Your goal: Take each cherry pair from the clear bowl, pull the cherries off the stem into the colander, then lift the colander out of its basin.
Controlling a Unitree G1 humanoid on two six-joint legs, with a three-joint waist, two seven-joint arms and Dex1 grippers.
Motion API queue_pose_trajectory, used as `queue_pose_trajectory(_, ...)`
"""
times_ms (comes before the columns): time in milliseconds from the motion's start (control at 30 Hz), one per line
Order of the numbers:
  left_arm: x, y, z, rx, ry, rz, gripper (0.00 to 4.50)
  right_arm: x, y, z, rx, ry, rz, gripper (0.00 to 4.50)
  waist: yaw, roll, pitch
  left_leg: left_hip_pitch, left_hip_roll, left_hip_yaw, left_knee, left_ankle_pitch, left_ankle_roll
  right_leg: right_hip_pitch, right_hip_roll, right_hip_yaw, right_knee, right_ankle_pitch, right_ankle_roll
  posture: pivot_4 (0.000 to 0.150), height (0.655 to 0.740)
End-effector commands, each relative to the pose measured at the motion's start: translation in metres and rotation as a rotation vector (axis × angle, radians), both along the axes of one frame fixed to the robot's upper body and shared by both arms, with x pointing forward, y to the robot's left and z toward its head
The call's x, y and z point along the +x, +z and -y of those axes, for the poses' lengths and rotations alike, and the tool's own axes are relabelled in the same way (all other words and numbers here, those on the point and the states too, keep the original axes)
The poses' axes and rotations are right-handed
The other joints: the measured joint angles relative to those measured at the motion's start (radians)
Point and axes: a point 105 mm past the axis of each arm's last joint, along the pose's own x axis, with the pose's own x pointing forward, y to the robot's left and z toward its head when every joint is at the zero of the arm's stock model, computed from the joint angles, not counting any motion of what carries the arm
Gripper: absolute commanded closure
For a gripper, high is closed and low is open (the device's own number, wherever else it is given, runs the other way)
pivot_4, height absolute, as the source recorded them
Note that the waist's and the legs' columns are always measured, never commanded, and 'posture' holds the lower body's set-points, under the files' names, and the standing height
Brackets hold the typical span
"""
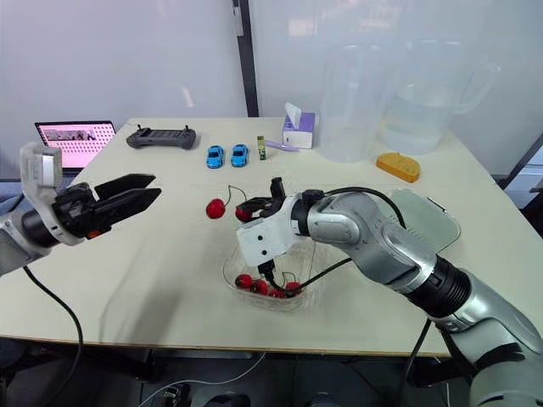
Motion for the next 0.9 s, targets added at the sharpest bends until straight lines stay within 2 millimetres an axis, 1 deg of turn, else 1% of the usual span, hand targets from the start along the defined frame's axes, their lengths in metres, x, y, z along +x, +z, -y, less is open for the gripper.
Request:
queue_pose_trajectory(33, 0.006, 0.008, 0.013, 0.017, -0.061, 0.035, 0.00, -0.005, 0.013, -0.004, 0.011, 0.044, 0.151, 3.58, 0.001, 0.000, 0.000, 0.000, 0.000, 0.000, 0.000, 0.000, 0.000, 0.000, 0.000, 0.000, 0.000, 0.000, 0.000, 0.150, 0.7400)
queue_pose_trajectory(133, 0.013, 0.011, 0.028, 0.024, -0.111, 0.056, 0.00, -0.009, 0.012, -0.008, 0.005, 0.077, 0.180, 3.58, 0.000, 0.000, 0.000, 0.000, -0.001, 0.001, 0.001, 0.000, 0.000, 0.001, 0.000, 0.000, 0.000, 0.000, 0.000, 0.150, 0.7400)
queue_pose_trajectory(200, 0.015, 0.012, 0.034, 0.027, -0.133, 0.063, 0.00, -0.011, 0.011, -0.010, 0.007, 0.088, 0.183, 3.58, -0.002, 0.000, 0.000, 0.000, -0.001, 0.002, 0.001, 0.000, 0.000, 0.001, 0.000, 0.000, 0.000, 0.000, 0.000, 0.150, 0.7400)
queue_pose_trajectory(367, 0.026, 0.009, 0.050, 0.040, -0.146, 0.069, 0.00, -0.012, 0.011, -0.013, 0.012, 0.096, 0.191, 3.58, -0.004, 0.000, 0.000, 0.000, -0.001, 0.003, 0.001, 0.000, 0.000, 0.001, 0.001, 0.000, 0.000, 0.000, 0.000, 0.150, 0.7400)
queue_pose_trajectory(500, 0.027, 0.002, 0.064, 0.058, -0.164, 0.079, 0.00, -0.013, 0.012, -0.016, 0.032, 0.096, 0.176, 3.58, -0.002, -0.001, 0.000, 0.000, -0.001, 0.003, 0.001, 0.000, 0.000, 0.001, 0.001, 0.000, 0.000, 0.000, 0.000, 0.150, 0.7400)
queue_pose_trajectory(533, 0.029, 0.001, 0.066, 0.057, -0.160, 0.082, 0.54, -0.013, 0.012, -0.017, 0.036, 0.097, 0.170, 3.61, -0.002, 0.000, 0.000, 0.000, -0.001, 0.003, 0.001, 0.000, 0.000, 0.001, 0.001, 0.000, 0.000, 0.000, 0.000, 0.150, 0.7400)
queue_pose_trajectory(567, 0.029, -0.001, 0.068, 0.058, -0.163, 0.087, 0.82, -0.013, 0.012, -0.017, 0.041, 0.098, 0.163, 3.61, -0.002, 0.000, 0.000, 0.000, -0.001, 0.003, 0.001, 0.000, 0.000, 0.001, 0.001, 0.000, 0.000, 0.000, 0.000, 0.150, 0.7400)
queue_pose_trajectory(633, 0.027, -0.004, 0.073, 0.075, -0.179, 0.103, 1.79, -0.013, 0.011, -0.018, 0.044, 0.099, 0.155, 3.61, -0.002, 0.000, 0.000, 0.000, -0.001, 0.003, 0.001, 0.000, 0.000, 0.001, 0.001, 0.000, 0.000, 0.000, 0.000, 0.150, 0.7400)
queue_pose_trajectory(667, 0.027, -0.005, 0.074, 0.085, -0.182, 0.111, 2.38, -0.013, 0.011, -0.018, 0.044, 0.099, 0.152, 3.61, -0.002, 0.000, 0.000, 0.000, -0.001, 0.003, 0.001, 0.000, 0.000, 0.001, 0.001, 0.000, 0.000, 0.000, 0.000, 0.150, 0.7400)
queue_pose_trajectory(700, 0.027, -0.006, 0.076, 0.085, -0.183, 0.113, 2.86, -0.013, 0.011, -0.018, 0.045, 0.099, 0.152, 3.61, -0.002, 0.000, 0.000, 0.000, -0.001, 0.003, 0.001, 0.000, 0.000, 0.001, 0.001, 0.000, 0.000, 0.000, 0.000, 0.150, 0.7400)
queue_pose_trajectory(833, 0.028, -0.001, 0.077, 0.061, -0.187, 0.132, 2.86, -0.014, 0.011, -0.018, 0.043, 0.097, 0.144, 3.61, -0.001, -0.001, 0.000, 0.000, -0.001, 0.003, 0.001, 0.000, 0.000, 0.001, 0.001, 0.000, 0.000, 0.000, 0.000, 0.150, 0.7400)
queue_pose_trajectory(900, 0.028, -0.003, 0.077, 0.064, -0.184, 0.132, 2.86, -0.014, 0.011, -0.018, 0.043, 0.094, 0.141, 3.61, -0.002, 0.000, 0.000, 0.000, -0.001, 0.003, 0.001, 0.000, 0.000, 0.001, 0.001, 0.000, 0.000, 0.000, 0.000, 0.150, 0.7400)
